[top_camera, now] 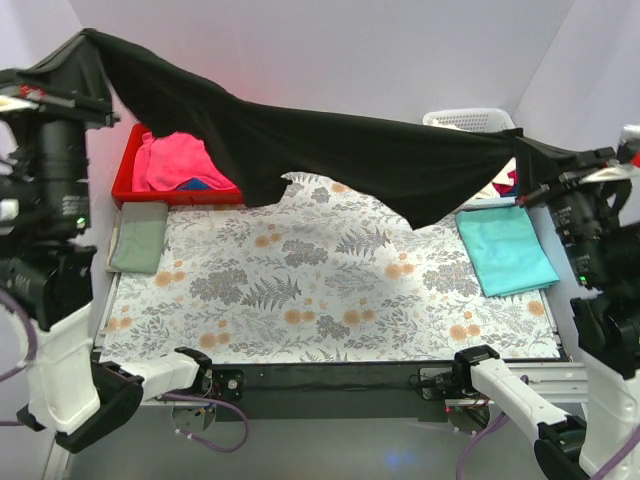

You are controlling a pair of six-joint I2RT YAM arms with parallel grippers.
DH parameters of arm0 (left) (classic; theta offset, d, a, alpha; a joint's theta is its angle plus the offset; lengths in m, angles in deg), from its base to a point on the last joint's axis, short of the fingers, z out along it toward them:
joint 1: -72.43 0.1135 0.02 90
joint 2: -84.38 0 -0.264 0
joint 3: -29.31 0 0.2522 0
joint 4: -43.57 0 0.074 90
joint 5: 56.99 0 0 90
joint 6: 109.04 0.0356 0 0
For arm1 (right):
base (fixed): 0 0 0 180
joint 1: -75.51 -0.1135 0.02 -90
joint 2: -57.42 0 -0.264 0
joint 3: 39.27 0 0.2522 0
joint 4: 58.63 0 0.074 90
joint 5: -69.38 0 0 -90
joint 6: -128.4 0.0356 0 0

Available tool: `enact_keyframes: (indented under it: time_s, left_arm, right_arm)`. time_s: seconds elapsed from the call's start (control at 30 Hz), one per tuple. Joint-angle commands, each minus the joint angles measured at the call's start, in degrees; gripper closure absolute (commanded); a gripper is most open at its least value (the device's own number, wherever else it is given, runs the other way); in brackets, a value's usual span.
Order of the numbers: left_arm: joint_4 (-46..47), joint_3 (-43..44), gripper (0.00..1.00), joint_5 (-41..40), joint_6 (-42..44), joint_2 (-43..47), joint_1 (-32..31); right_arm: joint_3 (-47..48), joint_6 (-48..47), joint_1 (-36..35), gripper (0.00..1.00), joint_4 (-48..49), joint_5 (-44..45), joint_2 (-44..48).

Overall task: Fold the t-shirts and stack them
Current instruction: Flatten out the tshirt

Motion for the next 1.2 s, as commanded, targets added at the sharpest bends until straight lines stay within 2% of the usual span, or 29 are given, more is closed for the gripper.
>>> enact_keyframes:
  time_s: [0.0,0.13,0.33,0.43,0.47,0.5,0.57,0.6,0.7,0.73,0.83,0.93,1.0,1.17]
  left_arm:
    - [0.28,2.02,1.0,3.37,1.58,-0.08,0.04]
    - [-0.96,8.52,1.0,6.19,2.64,-2.89,0.04]
    - [0.01,8.54,1.0,8.91,2.11,-9.2,0.04]
    - [0.1,2.75,1.0,10.49,-0.69,-12.9,0.12]
    - [0.27,-2.84,1.0,11.02,-2.09,-13.52,0.04]
    - [1.41,-6.02,1.0,12.33,-2.89,-14.23,0.03]
    - [3.25,-13.31,1.0,12.78,-6.14,-15.28,-0.05]
    - [4.66,-19.79,1.0,12.7,-6.5,-15.81,-0.23]
    - [6.51,-26.61,1.0,9.98,-8.17,-20.72,-0.75]
    - [6.95,-29.67,1.0,6.75,-8.61,-22.48,-1.1]
    - [10.1,-33.38,1.0,2.51,-9.49,-28.72,-1.19]
    - [12.92,-31.99,1.0,-3.64,-9.49,-35.57,-1.2]
    - [14.07,-29.62,1.0,-6.55,-8.27,-39.61,-1.11]
    - [12.85,-15.94,1.0,-9.46,-6.33,-53.14,-0.58]
  right_arm:
    - [1.26,0.83,-0.17,0.99,1.63,-5.4,1.27]
    - [5.29,1.27,-0.17,0.99,0.66,-5.24,1.54]
    - [6.19,1.63,0.01,0.99,-0.57,-1.56,-0.48]
    - [-2.22,0.75,0.01,0.99,-0.57,2.21,-0.31]
    - [-6.26,0.49,0.01,0.99,1.78,4.23,1.26]
    - [-15.69,0.74,0.1,0.99,2.85,6.51,2.23]
    - [-24.62,2.4,0.01,0.99,6.35,10.74,4.69]
    - [-31.89,3.72,0.01,0.99,7.51,12.23,5.22]
    - [-39.59,9.17,-0.08,0.99,8.13,15.32,3.48]
    - [-42.39,10.05,-0.08,0.99,7.78,16.2,2.08]
    - [-43.22,13.22,-0.34,0.99,7.34,20.94,-4.95]
    - [-40.84,12.7,-0.34,0.99,8.39,23.92,-12.68]
    - [-39.79,9.81,-0.26,0.99,13.22,24.9,-17.87]
    - [-35.22,6.73,0.97,0.99,19.28,25.34,-29.54]
